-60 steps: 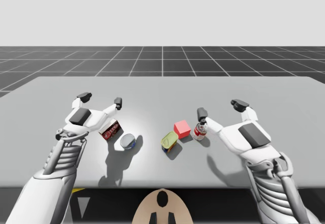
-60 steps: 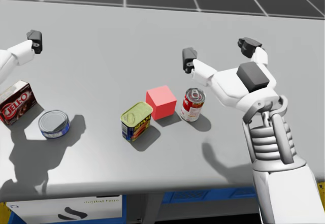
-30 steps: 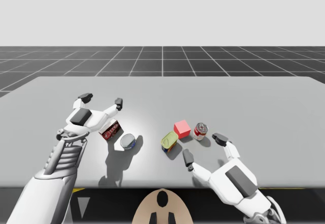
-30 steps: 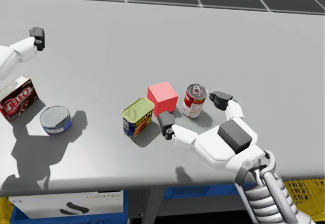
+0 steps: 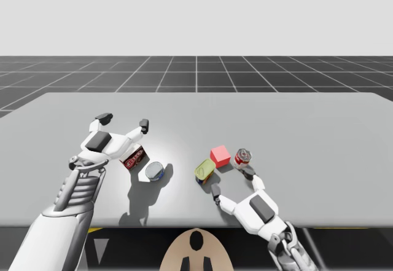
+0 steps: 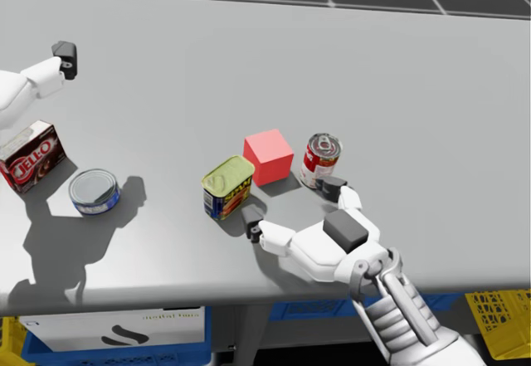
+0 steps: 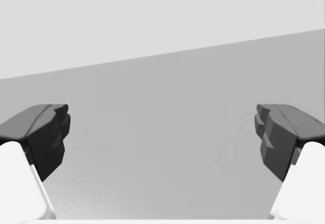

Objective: Find the red cube and pick it up.

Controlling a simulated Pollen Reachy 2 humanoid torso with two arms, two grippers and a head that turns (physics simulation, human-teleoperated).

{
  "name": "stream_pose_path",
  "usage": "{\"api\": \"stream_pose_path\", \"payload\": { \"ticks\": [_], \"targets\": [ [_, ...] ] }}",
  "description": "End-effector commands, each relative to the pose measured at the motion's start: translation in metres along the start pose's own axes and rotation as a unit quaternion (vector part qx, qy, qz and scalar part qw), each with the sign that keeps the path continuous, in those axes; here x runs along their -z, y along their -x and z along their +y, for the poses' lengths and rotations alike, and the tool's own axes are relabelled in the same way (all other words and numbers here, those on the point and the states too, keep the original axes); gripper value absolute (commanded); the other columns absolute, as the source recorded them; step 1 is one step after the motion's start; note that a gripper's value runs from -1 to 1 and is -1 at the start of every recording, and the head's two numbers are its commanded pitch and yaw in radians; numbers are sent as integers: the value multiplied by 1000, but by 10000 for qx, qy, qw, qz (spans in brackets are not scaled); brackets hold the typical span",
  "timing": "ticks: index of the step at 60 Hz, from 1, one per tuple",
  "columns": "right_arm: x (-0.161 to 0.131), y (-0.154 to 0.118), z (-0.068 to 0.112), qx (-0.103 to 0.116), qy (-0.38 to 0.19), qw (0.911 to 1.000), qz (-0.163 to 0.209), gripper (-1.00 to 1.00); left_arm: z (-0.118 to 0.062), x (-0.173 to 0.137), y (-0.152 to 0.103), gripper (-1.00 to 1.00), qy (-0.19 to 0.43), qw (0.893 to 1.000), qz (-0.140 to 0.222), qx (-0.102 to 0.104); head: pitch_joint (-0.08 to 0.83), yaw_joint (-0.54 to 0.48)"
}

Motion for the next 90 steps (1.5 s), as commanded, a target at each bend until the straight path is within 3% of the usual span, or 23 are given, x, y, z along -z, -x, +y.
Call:
{"api": "stream_pose_path", "payload": {
  "ticks": [1,36,83,90],
  "targets": [
    [22,3,1,191,124,9997,121,-1000,0,0,0,-1000,2,10000,-4,-4,703,-146],
    [65,-1,-8,-69,358,9986,389,-1000,0,-1,-1,-1000,6,10000,2,-15,707,-146],
    [109,-6,0,50,41,9977,680,-1000,0,0,-2,-1000,19,10000,-7,-4,702,-141],
    [111,-5,0,-12,-54,9977,676,-1000,0,0,-2,-1000,19,10000,-7,-4,700,-141]
  ]
}}
